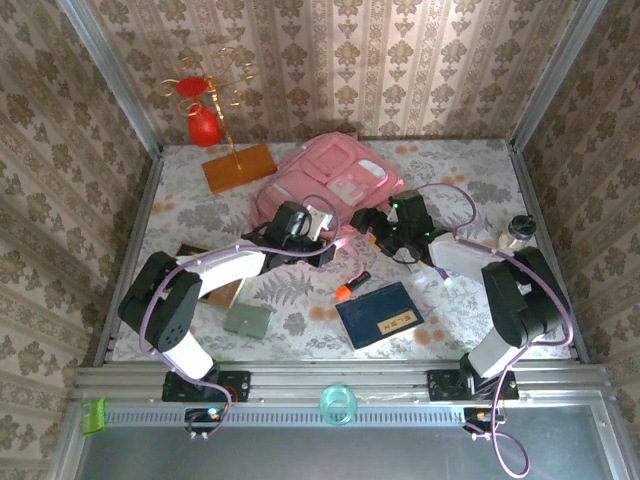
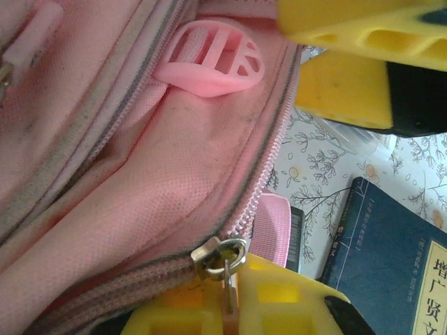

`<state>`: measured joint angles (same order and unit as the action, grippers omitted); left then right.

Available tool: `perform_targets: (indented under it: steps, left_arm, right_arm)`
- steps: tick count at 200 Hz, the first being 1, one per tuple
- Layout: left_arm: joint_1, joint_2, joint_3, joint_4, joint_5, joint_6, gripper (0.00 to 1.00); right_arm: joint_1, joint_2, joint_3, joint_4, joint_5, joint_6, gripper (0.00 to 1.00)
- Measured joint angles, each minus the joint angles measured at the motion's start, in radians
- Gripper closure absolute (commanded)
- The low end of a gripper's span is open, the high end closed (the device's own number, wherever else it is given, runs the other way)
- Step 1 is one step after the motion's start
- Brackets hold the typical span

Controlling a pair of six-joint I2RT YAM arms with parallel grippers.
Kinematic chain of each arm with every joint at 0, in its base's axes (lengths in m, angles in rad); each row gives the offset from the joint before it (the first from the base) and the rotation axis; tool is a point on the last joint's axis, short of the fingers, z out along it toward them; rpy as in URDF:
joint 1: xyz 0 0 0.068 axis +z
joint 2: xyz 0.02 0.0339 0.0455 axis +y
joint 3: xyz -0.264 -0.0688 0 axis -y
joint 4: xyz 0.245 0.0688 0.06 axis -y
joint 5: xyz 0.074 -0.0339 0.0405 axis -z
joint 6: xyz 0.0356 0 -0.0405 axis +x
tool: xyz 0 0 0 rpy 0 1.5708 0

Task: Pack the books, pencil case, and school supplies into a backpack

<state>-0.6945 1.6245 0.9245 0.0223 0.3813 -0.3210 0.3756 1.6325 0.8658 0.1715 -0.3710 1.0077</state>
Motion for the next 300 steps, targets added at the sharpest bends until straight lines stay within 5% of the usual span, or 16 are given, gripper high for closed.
perform_targets:
  steps: [81, 165, 198, 231, 250, 300]
  left_arm:
    - [-0.008, 0.000, 0.000, -0.019, -0.023, 0.035, 1.00]
    - [0.065, -0.107, -0.044, -0.058, 0.016, 0.109, 1.00]
    - [0.095, -0.137, -0.054, -0.087, 0.055, 0.113, 1.00]
    - [0.082, -0.133, -0.047, -0.098, 0.076, 0.089, 1.00]
    - [0.061, -0.112, -0.019, -0.106, 0.070, 0.073, 1.00]
    - [-0.004, -0.074, 0.035, -0.101, 0.049, 0.051, 1.00]
  right_arm:
    - [0.013, 0.060, -0.002, 0.118, 0.022, 0.136, 1.00]
    - [-0.175, 0.040, 0.080, -0.016, -0.136, -0.011, 1.00]
    - [-0.284, 0.098, 0.160, -0.111, -0.188, -0.079, 0.86]
    - [-0.293, 0.104, 0.168, -0.140, -0.179, -0.125, 0.43]
    - [-0.291, 0.061, 0.143, -0.151, -0.153, -0.138, 0.29]
    - [-0.127, -0.221, -0.013, -0.173, -0.056, -0.106, 0.20]
